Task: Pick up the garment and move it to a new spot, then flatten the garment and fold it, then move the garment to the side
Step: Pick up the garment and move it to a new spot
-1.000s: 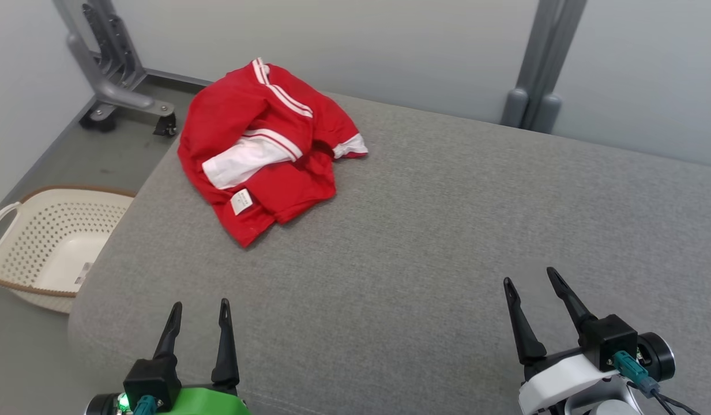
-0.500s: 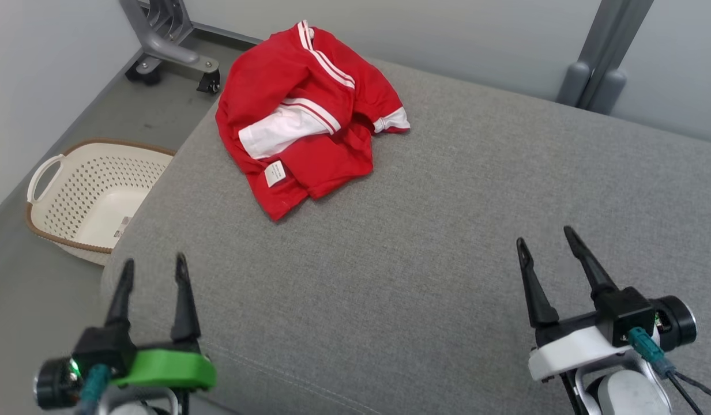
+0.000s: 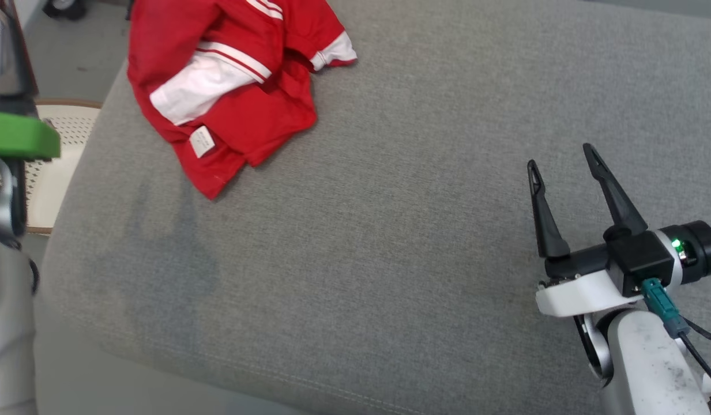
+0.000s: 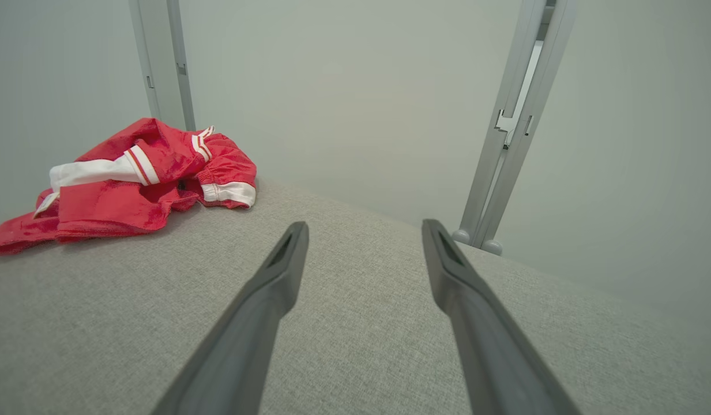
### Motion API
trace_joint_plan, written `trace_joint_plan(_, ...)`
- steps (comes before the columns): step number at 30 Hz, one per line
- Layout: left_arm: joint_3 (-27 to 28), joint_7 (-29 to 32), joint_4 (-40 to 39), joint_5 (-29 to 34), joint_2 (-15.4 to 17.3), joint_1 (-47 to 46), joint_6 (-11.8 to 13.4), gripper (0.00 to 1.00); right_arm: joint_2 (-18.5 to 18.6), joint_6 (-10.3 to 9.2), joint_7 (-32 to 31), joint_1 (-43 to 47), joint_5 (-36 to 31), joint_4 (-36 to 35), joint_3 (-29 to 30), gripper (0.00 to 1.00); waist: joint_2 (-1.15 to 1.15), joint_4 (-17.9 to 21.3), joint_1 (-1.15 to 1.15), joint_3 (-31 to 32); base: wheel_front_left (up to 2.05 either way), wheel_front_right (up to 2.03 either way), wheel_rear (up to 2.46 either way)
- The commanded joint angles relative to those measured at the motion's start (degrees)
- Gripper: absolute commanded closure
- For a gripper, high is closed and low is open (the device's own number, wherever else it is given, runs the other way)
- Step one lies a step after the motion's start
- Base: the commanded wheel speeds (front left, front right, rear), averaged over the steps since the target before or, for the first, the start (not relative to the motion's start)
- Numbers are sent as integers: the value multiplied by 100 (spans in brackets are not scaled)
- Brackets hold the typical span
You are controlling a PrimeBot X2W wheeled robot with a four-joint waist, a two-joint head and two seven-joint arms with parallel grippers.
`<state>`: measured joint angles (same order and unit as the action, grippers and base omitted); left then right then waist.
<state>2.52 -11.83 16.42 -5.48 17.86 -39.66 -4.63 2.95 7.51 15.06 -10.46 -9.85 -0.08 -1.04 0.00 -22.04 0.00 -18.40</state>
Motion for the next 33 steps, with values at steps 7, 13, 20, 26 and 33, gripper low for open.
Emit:
trace_joint_plan(7, -160, 709, 1326, -420, 268, -1434, -220, 0, 86, -4, 18, -392, -78, -462, 207, 0, 0, 1082, 0, -1574, 0, 0, 0)
trace_joint_plan(13, -625, 1124, 2225, -589, 472, -1855, -276, 0, 74, -4, 18, -446, -92, -709, 352, 0, 0, 1253, 0, -1922, 0, 0, 0)
trace_joint_plan(20, -1071, 1277, 2844, -960, 595, -2055, -283, 0, 49, -4, 18, -423, -59, -813, 375, 0, 0, 1364, 0, -2062, 0, 0, 0)
trace_joint_plan(26, -1179, 1116, 3196, -930, 768, -2206, -228, 66, 30, -4, 18, -436, -25, -743, 361, 0, 0, 1404, 0, -2002, 0, 0, 0)
trace_joint_plan(33, -1292, 886, 3430, -797, 873, -2336, -137, 100, 6, -4, 18, -448, 92, -599, 224, 0, 0, 1453, 0, -1657, 0, 0, 0)
